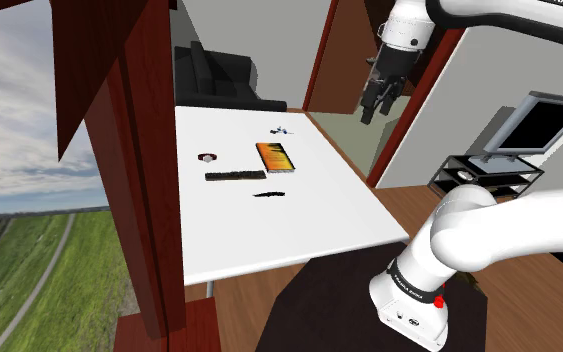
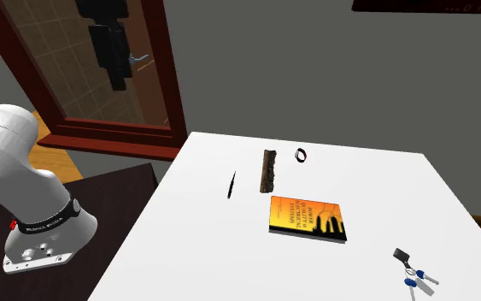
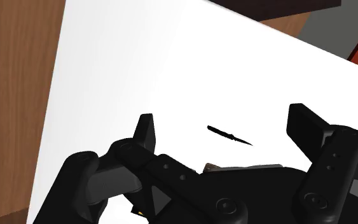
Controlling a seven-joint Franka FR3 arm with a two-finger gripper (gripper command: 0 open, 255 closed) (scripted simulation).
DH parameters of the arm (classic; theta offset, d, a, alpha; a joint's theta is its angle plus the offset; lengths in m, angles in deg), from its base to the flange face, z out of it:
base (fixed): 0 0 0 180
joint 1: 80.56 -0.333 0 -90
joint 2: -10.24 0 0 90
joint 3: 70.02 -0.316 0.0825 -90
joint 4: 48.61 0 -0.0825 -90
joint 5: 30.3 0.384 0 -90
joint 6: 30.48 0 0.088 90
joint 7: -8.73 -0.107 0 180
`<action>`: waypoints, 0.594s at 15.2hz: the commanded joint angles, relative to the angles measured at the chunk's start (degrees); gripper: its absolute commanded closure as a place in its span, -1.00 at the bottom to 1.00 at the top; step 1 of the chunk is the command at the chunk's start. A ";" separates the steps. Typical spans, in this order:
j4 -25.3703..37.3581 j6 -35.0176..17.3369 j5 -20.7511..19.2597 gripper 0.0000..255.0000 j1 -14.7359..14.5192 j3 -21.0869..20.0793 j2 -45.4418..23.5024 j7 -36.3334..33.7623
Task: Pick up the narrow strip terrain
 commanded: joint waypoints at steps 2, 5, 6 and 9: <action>-0.93 -2.09 -0.45 -1.00 -0.32 0.83 -0.87 1.52; -3.19 -8.42 -1.62 -1.00 -1.31 3.30 -4.04 6.01; -3.77 -10.53 -1.95 -1.00 -1.65 4.11 -5.28 7.49; -4.97 -16.85 -2.66 -1.00 -2.69 6.46 -9.54 11.97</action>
